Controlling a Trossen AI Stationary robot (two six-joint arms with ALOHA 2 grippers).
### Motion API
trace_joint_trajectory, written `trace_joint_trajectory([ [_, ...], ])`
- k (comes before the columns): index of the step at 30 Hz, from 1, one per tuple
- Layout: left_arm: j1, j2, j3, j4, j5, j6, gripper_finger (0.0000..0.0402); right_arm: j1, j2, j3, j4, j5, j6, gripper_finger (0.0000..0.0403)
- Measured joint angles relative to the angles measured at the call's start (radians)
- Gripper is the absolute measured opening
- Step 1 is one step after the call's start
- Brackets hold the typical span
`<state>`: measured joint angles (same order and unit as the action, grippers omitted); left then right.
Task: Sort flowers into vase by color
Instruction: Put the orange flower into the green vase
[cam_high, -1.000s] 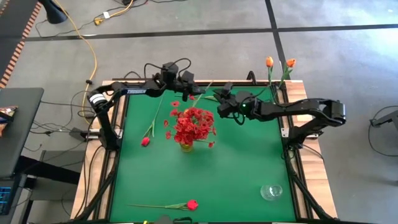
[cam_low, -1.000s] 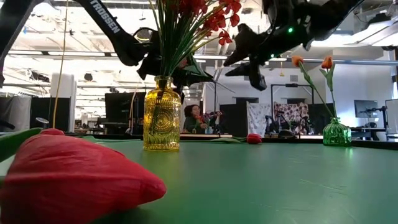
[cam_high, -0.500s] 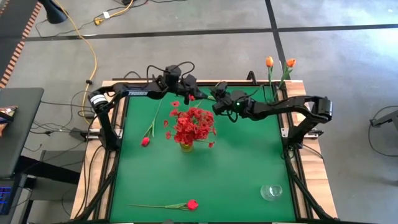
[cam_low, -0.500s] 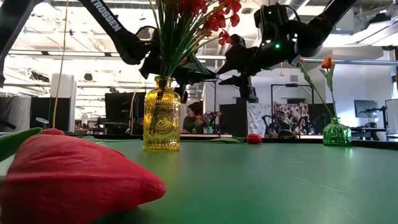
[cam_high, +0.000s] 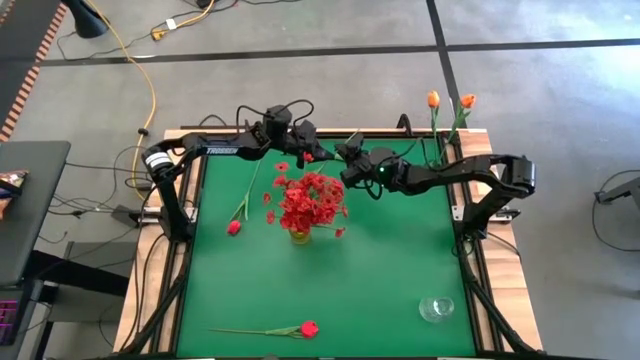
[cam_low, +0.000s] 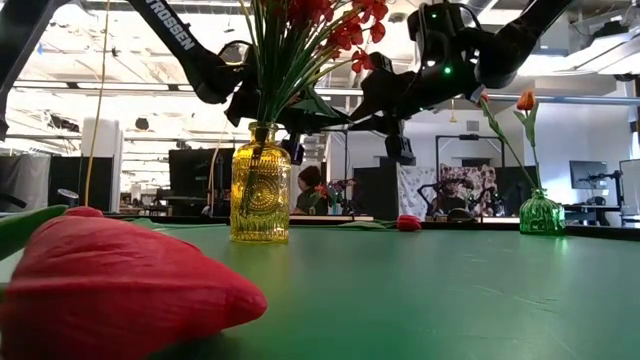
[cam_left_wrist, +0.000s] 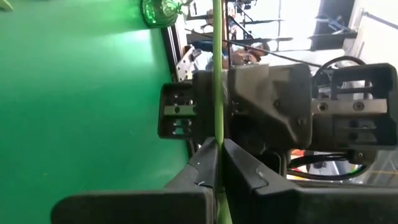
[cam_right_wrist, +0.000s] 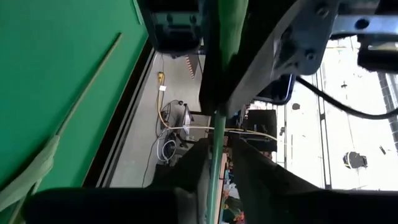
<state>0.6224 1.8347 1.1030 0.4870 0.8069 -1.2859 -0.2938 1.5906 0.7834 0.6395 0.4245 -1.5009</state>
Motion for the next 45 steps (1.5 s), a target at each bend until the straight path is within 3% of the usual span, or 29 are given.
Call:
trace_joint_trajectory([
  [8, -0.003, 0.000, 0.000, 0.000, 0.002, 0.060, 0.0022, 0.006, 0.000, 0.000, -0.007, 0.003, 0.010, 0.0034],
  [18, 0.031, 0.000, 0.000, 0.037, 0.027, 0.142, 0.0132, 0.032, 0.000, 0.000, -0.023, 0.003, 0.133, 0.0026],
  [26, 0.133, -0.004, 0.000, 0.218, 0.070, 0.099, 0.0188, 0.029, -0.090, -0.001, -0.247, -0.039, 0.460, 0.0027],
  [30, 0.161, -0.004, 0.000, 0.250, 0.051, 0.098, 0.0189, 0.010, -0.193, -0.001, -0.348, -0.144, 0.707, 0.0027],
  [39, 0.167, -0.004, 0.000, 0.248, 0.025, 0.192, 0.0185, -0.111, -0.421, -0.001, -0.420, -0.184, 1.175, 0.0027],
  [45, 0.167, -0.030, -0.002, 0.242, 0.012, 0.314, 0.0185, -0.147, -0.602, -0.001, -0.477, -0.268, 1.378, 0.0027],
])
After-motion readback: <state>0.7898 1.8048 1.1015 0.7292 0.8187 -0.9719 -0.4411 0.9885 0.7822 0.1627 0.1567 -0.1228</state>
